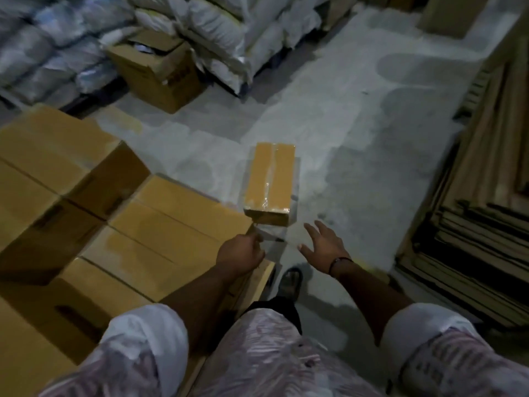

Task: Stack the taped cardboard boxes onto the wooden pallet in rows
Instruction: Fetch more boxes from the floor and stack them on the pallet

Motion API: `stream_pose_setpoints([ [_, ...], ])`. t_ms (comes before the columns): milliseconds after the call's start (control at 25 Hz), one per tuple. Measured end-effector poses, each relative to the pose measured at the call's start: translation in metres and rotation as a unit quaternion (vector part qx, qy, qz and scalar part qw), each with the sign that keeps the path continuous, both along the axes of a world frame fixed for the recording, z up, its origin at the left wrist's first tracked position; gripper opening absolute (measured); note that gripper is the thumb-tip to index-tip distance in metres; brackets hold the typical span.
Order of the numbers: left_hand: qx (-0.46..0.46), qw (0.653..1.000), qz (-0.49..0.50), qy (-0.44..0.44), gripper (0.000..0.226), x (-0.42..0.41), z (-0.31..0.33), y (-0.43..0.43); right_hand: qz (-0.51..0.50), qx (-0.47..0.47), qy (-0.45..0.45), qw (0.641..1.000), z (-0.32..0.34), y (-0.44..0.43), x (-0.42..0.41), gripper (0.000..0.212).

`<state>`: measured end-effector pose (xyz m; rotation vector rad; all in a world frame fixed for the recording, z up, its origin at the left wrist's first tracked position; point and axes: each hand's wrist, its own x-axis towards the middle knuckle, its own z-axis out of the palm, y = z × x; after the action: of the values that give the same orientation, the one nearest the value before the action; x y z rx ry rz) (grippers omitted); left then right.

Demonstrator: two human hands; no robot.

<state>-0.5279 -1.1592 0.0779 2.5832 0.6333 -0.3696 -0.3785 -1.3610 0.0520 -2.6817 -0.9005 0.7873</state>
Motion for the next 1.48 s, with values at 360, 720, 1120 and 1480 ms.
stream_pose_setpoints([
  [360,-0.052,0.997,0.035,0.044,0.045,0.165,-0.070,0.075,0.000,-0.024,0.021,0.999,-0.040,0.071,0.176,0.074],
  [720,-0.074,0.991,0.088,0.067,0.041,0.336,-0.091,0.195,0.030,-0.030,0.050,0.998,-0.066,0.197,0.332,0.068],
  [1120,-0.092,0.975,0.158,0.128,0.046,0.465,-0.284,0.290,0.004,-0.054,0.122,0.991,-0.296,0.320,0.492,0.071],
  [1480,-0.106,0.943,0.272,0.162,0.118,0.583,-0.547,0.381,-0.062,-0.086,0.111,0.988,-0.539,0.411,0.539,0.075],
])
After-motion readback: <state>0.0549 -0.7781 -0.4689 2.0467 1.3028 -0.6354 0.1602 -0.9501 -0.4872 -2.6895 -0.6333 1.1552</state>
